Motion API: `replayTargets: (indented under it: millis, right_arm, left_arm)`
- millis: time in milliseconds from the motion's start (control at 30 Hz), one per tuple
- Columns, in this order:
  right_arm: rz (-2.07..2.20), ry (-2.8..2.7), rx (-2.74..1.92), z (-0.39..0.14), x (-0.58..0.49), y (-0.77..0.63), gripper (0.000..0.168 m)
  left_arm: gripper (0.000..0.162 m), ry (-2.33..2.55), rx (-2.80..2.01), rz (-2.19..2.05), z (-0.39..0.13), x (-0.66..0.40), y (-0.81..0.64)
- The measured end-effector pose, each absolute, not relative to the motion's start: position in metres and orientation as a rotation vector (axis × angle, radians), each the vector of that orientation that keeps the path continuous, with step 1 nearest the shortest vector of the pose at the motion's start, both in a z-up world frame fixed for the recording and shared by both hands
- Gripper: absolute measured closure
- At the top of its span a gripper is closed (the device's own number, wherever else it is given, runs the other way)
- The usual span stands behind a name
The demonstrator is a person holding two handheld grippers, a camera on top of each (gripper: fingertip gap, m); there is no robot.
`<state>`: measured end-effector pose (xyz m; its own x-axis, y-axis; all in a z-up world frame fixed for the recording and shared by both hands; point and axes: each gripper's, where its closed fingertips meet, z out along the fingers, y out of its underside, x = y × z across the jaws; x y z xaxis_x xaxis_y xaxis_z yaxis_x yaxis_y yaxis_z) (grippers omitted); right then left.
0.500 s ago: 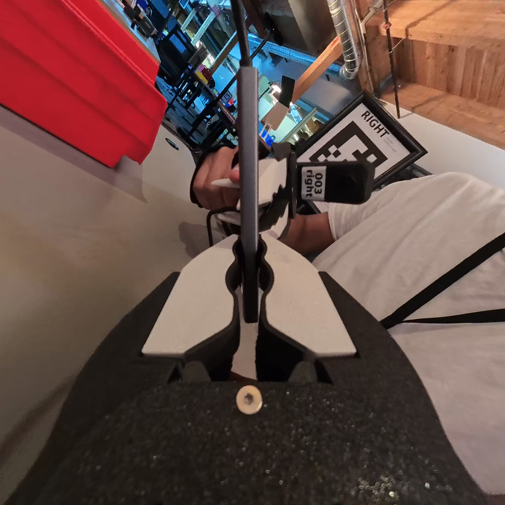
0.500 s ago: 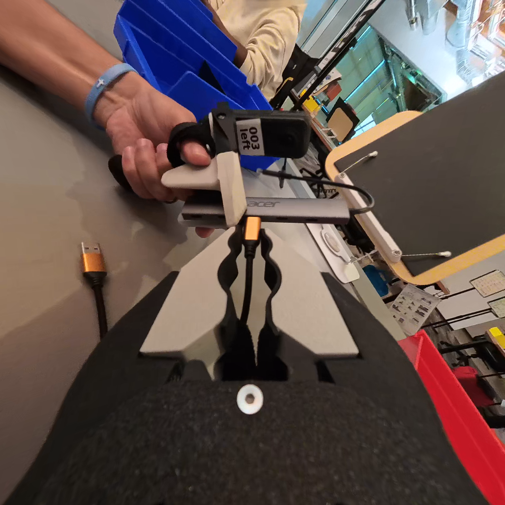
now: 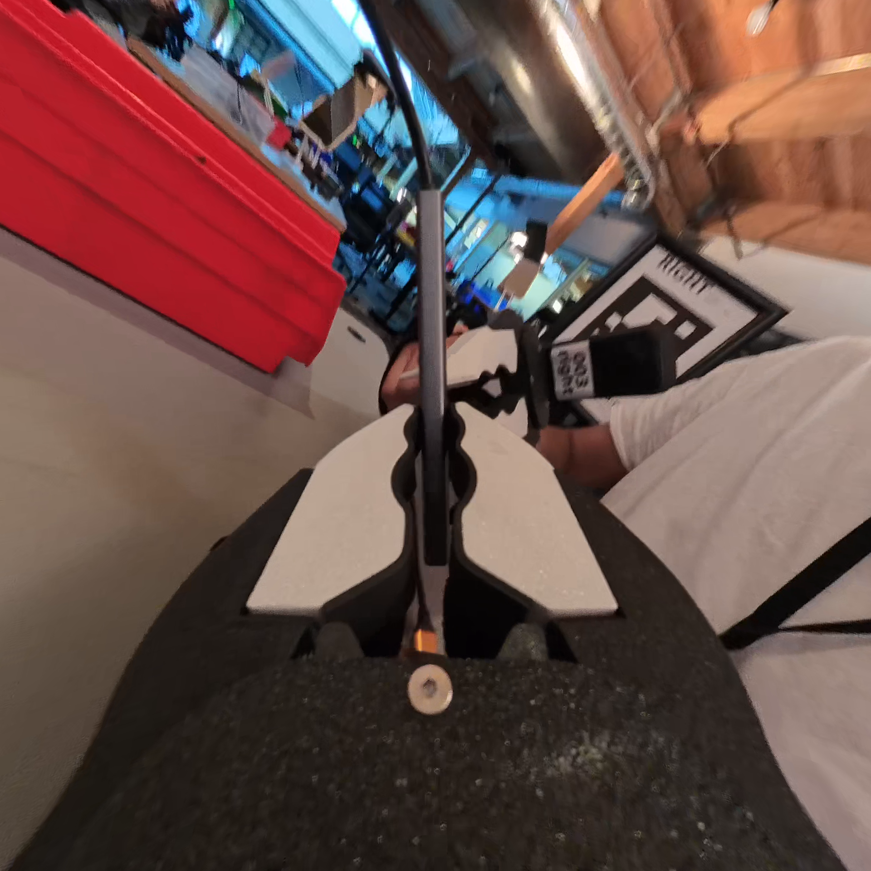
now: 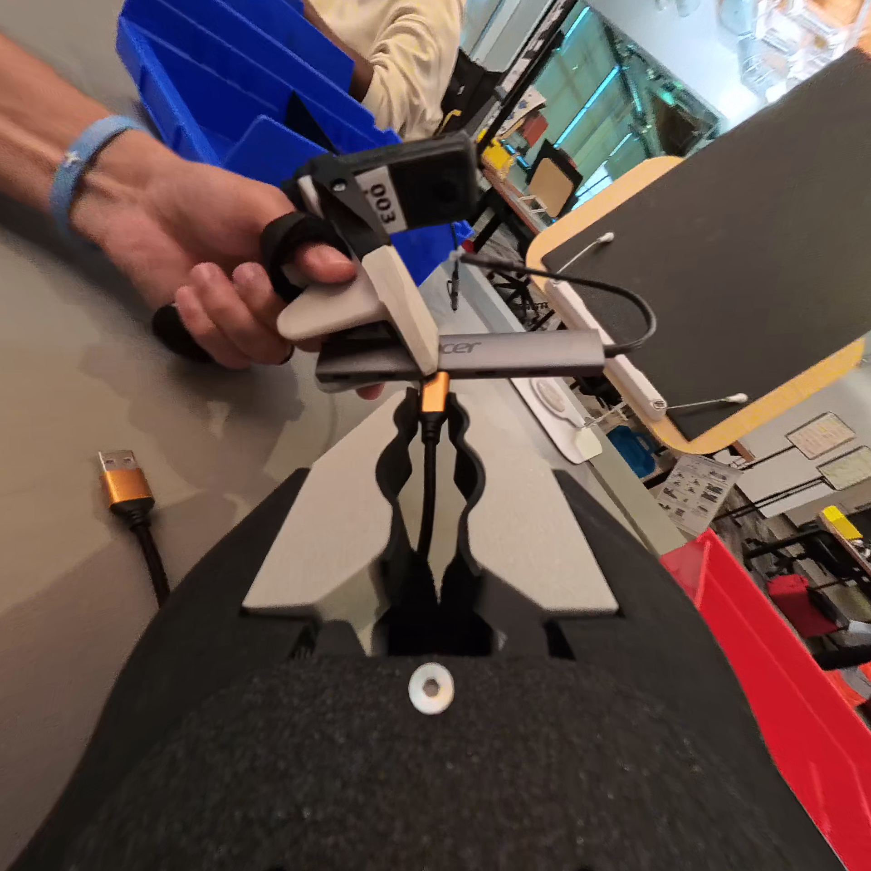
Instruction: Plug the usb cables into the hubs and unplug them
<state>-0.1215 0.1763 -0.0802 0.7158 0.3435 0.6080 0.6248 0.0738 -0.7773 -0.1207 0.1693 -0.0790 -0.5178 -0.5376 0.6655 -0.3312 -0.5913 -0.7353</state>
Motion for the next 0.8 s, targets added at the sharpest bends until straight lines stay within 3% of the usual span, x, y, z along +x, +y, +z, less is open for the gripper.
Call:
replayTargets:
  millis: [333, 800]
  right_arm:
    - [-0.227, -0.716, -1.52, -0.074, -0.121, 0.174, 0.159]
    - [-0.183, -0.926, -1.632, -0.108, -0.136, 0.166, 0.158]
  left_arm:
    - [0.153, 1.223, -1.414, -2.294, -0.068, -0.12, 0.171]
    - [0.147, 1.522, -1.472, -2.102, -0.097, -0.121, 0.165]
